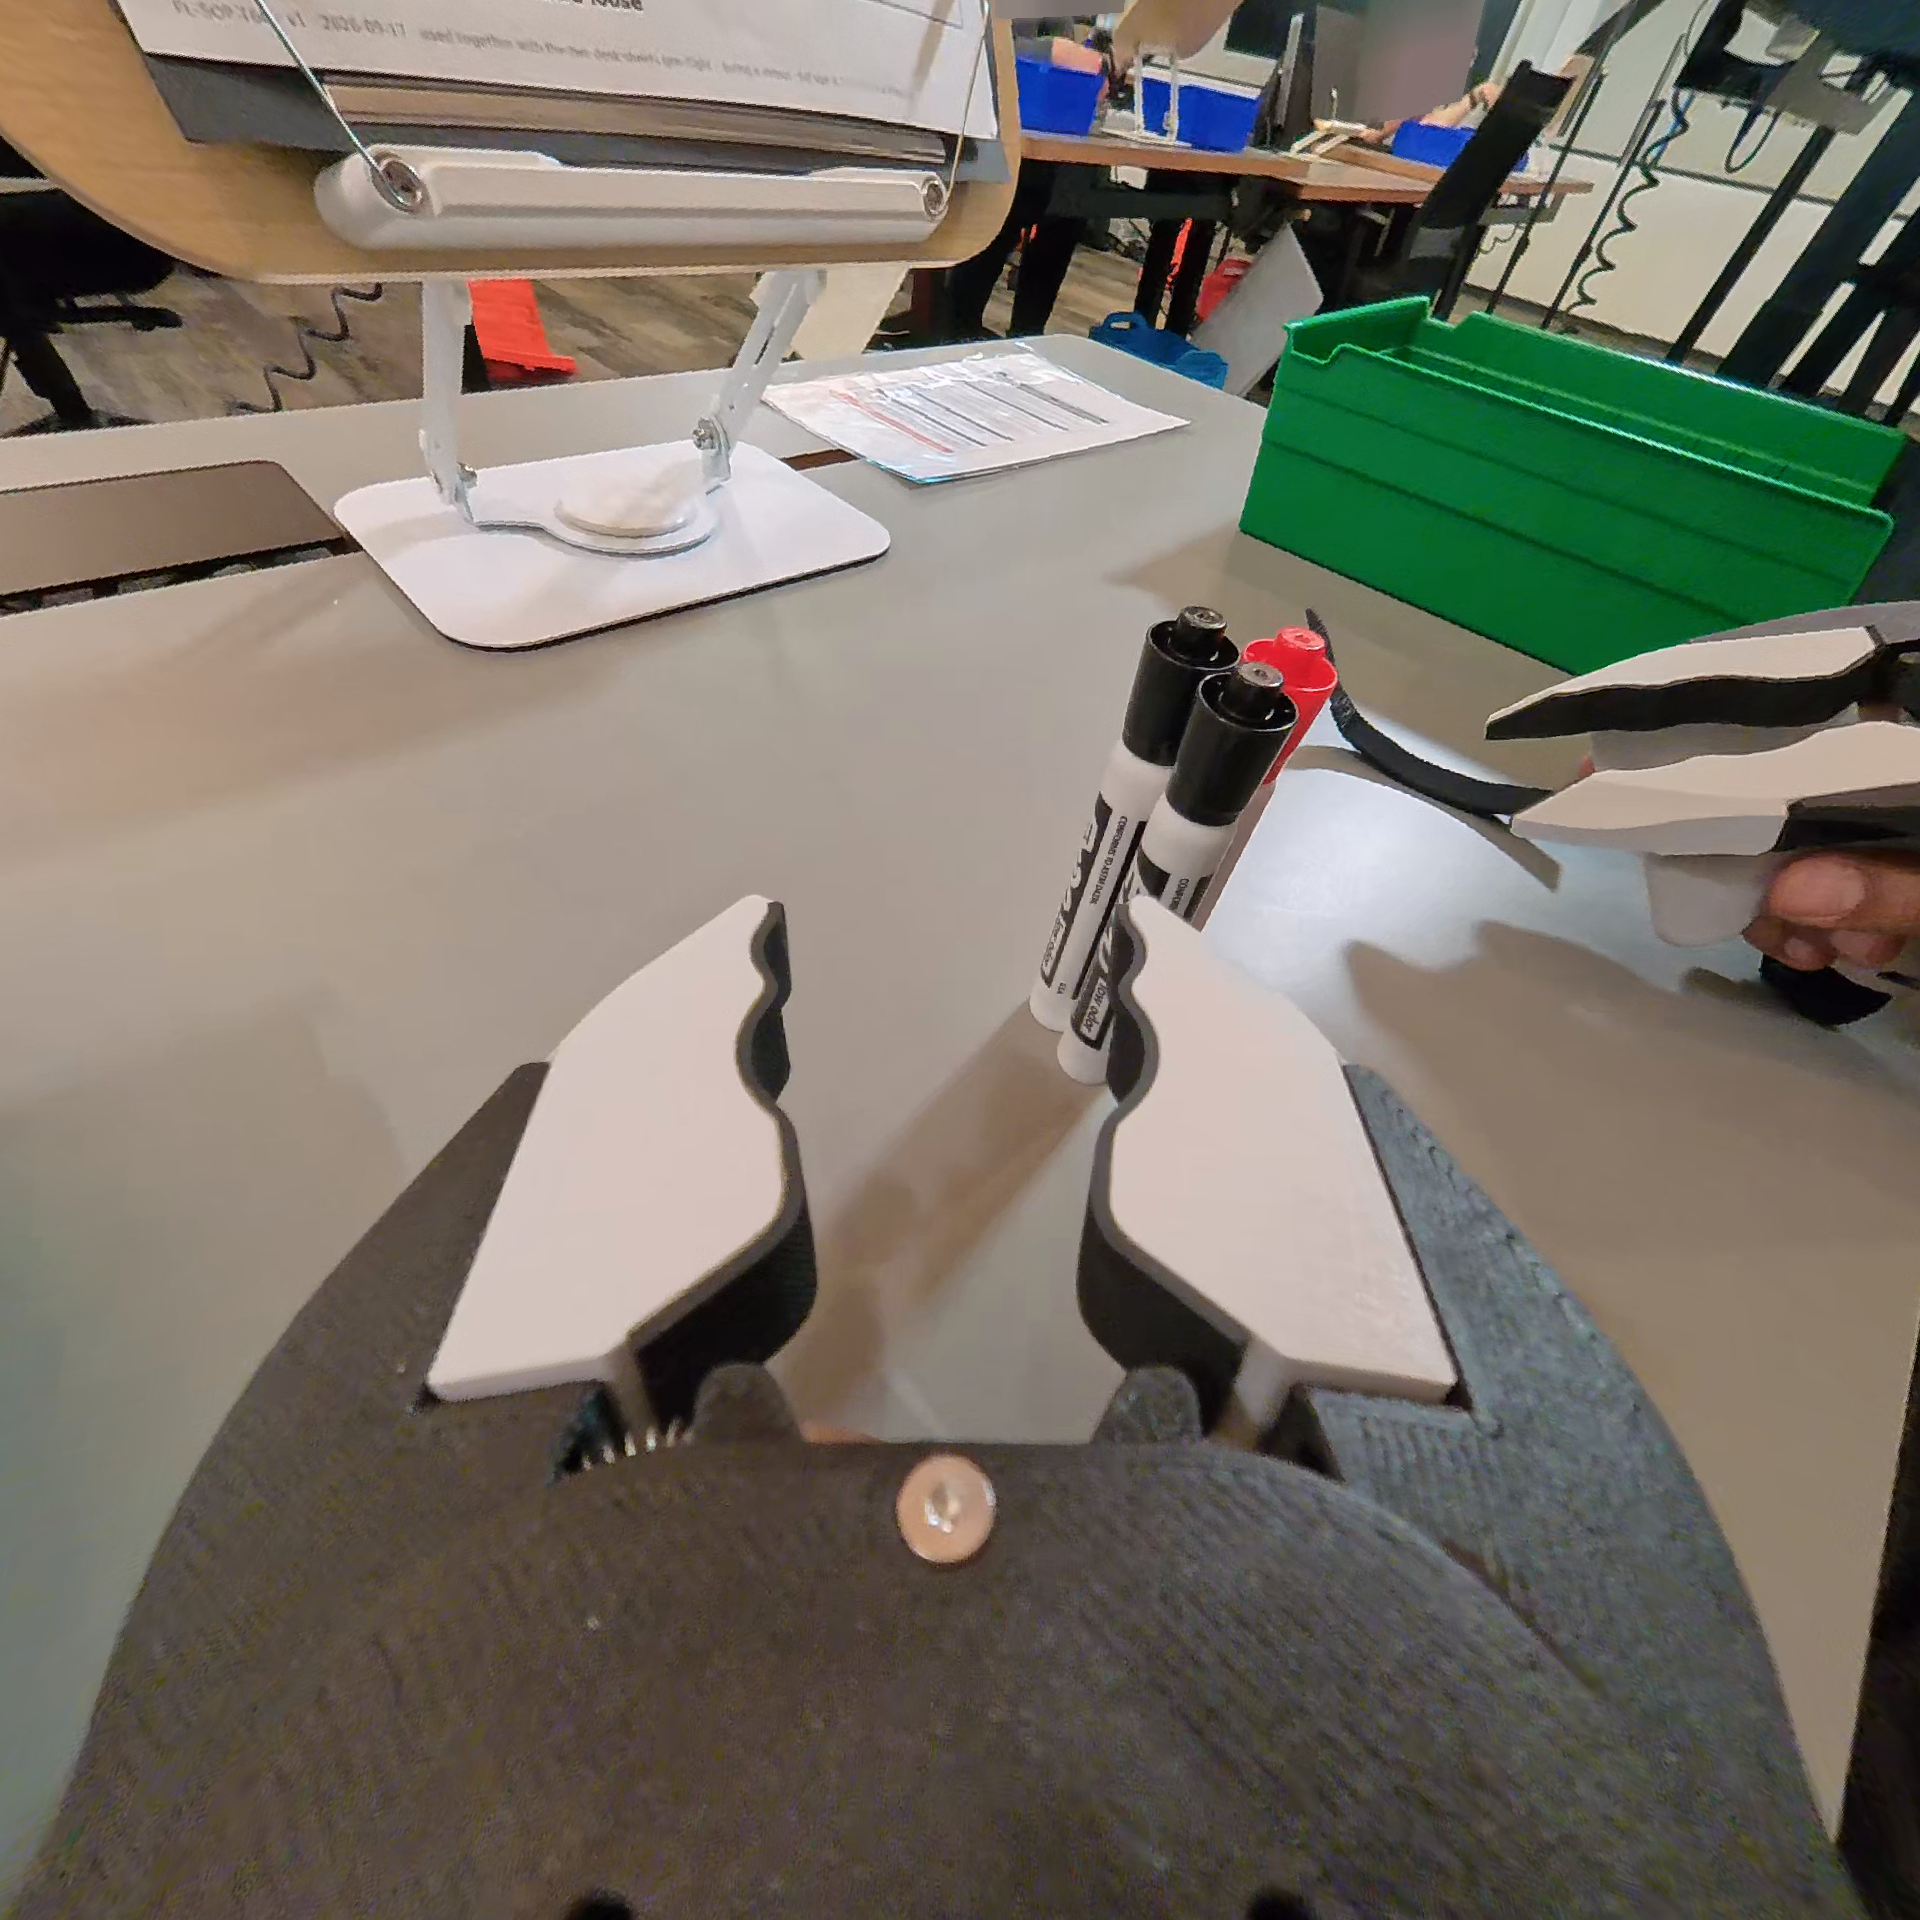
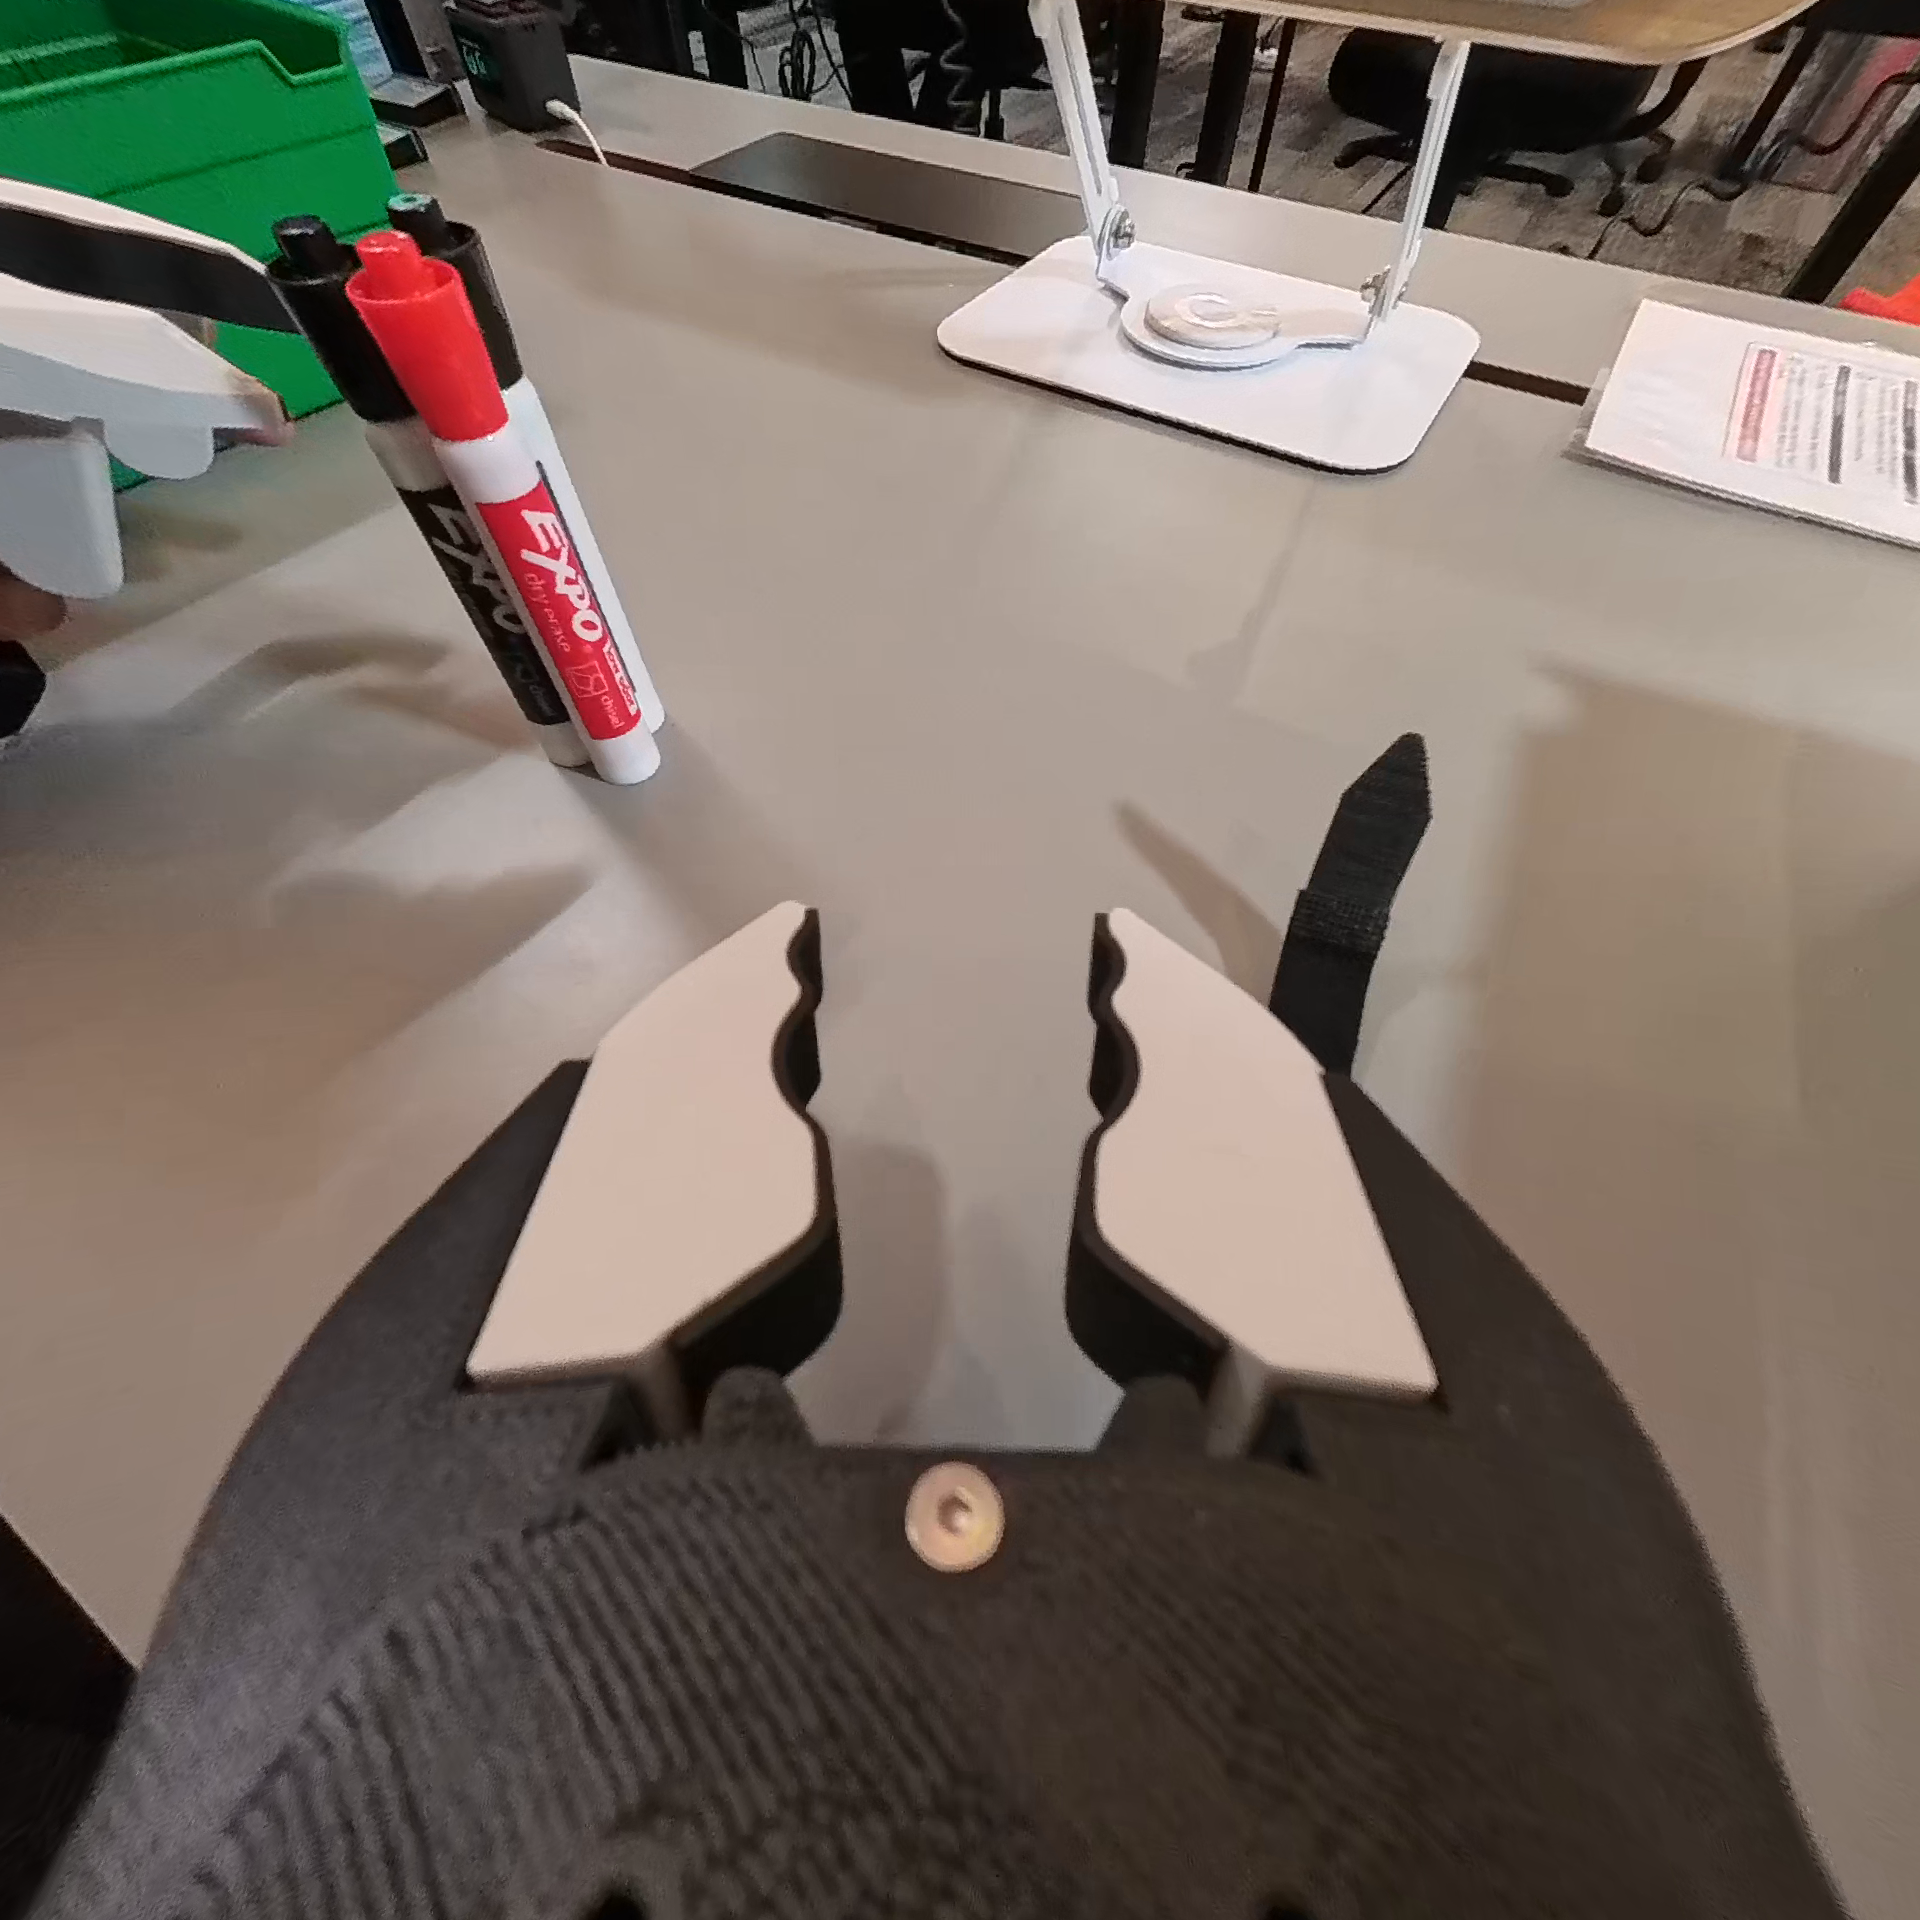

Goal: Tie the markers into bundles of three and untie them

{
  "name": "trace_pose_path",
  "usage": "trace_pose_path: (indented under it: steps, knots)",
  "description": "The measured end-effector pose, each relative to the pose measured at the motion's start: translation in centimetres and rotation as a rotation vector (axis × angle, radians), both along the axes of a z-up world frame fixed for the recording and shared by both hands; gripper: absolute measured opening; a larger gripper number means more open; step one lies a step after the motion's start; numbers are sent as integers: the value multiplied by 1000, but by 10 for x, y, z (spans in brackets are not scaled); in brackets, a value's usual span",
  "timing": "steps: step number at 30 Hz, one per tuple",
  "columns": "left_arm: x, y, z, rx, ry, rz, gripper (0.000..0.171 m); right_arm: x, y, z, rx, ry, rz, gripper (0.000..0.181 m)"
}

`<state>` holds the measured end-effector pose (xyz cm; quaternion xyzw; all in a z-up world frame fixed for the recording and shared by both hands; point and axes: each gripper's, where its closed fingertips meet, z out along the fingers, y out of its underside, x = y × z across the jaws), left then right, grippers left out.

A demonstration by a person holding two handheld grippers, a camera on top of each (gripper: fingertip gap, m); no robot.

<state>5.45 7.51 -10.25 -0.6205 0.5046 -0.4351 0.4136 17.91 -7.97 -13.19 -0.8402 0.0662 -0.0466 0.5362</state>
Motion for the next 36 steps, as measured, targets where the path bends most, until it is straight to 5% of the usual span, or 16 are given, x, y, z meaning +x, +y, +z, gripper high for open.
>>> trace_pose_path:
  steps: [36]
  knots:
    - [5, -12, -9, 15, 40, -61, 67, -1, 2, -4, -24, 24, 15, 50]
